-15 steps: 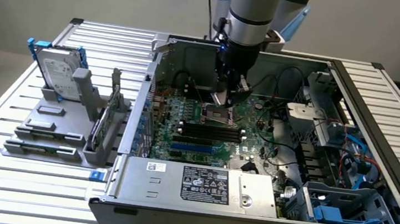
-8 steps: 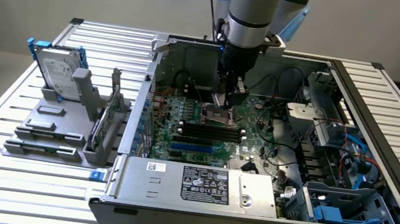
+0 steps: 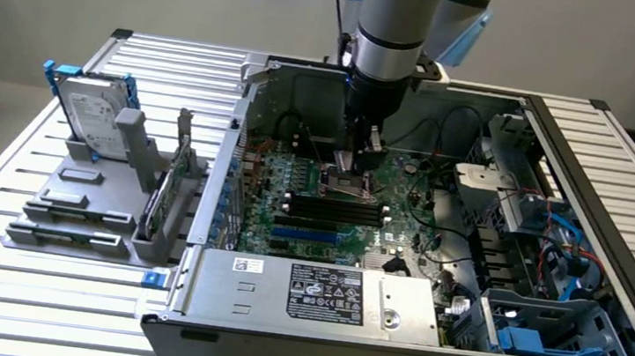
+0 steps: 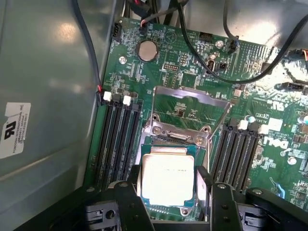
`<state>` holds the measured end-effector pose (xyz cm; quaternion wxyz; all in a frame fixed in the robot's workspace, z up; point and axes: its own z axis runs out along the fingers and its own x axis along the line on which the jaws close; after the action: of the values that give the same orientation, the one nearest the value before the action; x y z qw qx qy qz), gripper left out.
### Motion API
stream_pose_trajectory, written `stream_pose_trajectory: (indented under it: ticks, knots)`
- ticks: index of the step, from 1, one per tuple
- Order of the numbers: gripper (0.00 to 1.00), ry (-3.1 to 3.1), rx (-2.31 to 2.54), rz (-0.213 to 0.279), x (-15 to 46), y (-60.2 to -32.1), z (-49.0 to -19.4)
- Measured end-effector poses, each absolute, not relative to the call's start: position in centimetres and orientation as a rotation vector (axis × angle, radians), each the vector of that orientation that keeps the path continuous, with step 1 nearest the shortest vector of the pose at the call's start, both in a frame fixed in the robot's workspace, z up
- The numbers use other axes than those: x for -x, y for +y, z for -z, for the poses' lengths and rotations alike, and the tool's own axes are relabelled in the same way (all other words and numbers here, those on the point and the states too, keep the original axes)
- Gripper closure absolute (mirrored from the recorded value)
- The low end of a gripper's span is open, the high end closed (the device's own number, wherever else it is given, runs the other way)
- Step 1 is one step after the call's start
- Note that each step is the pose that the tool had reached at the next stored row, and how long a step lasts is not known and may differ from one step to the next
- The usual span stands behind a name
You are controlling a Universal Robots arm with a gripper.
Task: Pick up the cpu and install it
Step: 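Place the cpu into insertion slot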
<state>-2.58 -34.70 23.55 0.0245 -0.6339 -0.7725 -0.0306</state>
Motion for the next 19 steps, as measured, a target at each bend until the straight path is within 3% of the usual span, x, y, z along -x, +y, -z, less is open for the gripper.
stream_pose_trajectory:
  ticks: [19]
  knots:
    - [0.46, -2.236, 2.142, 0.100, 3.5, -34.9, -22.1]
